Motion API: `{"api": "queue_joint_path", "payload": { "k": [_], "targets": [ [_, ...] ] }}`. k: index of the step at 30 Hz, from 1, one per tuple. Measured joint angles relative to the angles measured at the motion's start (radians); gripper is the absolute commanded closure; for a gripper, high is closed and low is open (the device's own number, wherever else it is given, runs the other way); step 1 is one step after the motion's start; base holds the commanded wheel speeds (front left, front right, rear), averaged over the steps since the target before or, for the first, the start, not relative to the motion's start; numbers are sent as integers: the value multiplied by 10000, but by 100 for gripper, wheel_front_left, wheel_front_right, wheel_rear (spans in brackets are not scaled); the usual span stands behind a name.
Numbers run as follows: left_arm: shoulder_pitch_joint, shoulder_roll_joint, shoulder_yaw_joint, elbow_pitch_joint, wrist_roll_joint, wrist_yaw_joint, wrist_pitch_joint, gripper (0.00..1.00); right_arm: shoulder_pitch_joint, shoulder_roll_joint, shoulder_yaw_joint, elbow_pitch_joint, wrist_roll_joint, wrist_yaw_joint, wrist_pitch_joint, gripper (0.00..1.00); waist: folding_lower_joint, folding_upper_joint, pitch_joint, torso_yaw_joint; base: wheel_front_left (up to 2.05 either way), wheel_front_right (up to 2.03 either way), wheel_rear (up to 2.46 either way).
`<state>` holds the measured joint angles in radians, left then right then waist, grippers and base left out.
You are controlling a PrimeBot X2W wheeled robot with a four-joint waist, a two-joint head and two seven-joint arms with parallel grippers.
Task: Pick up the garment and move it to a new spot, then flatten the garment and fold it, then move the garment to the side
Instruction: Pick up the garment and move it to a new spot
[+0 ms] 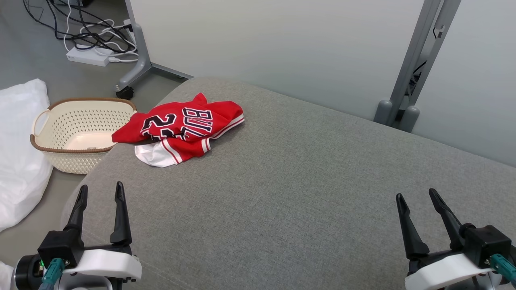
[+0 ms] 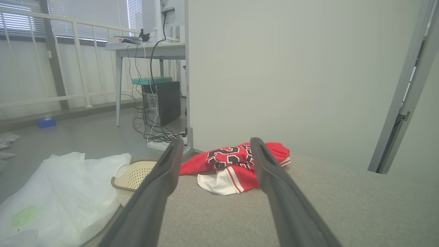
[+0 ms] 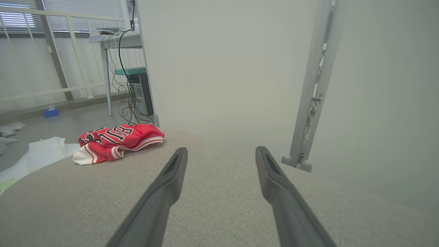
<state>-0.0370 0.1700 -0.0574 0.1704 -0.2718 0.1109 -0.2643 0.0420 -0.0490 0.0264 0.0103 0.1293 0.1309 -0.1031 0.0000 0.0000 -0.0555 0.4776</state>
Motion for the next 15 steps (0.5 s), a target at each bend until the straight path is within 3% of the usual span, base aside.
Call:
{"api": "queue_joint_path", "payload": {
  "k": [6, 15],
  "targets": [
    [-420, 136, 15, -63, 128, 0, 15, 0, -5, 0, -10, -36, -17, 0, 56, 0, 0, 0, 77, -34, 0, 0, 0],
    [-3317, 1254, 245, -405, 520, -52, 882, 0, -376, 6, 213, -495, -255, 0, 270, 0, 0, 0, 726, -278, 0, 0, 0]
  ]
}}
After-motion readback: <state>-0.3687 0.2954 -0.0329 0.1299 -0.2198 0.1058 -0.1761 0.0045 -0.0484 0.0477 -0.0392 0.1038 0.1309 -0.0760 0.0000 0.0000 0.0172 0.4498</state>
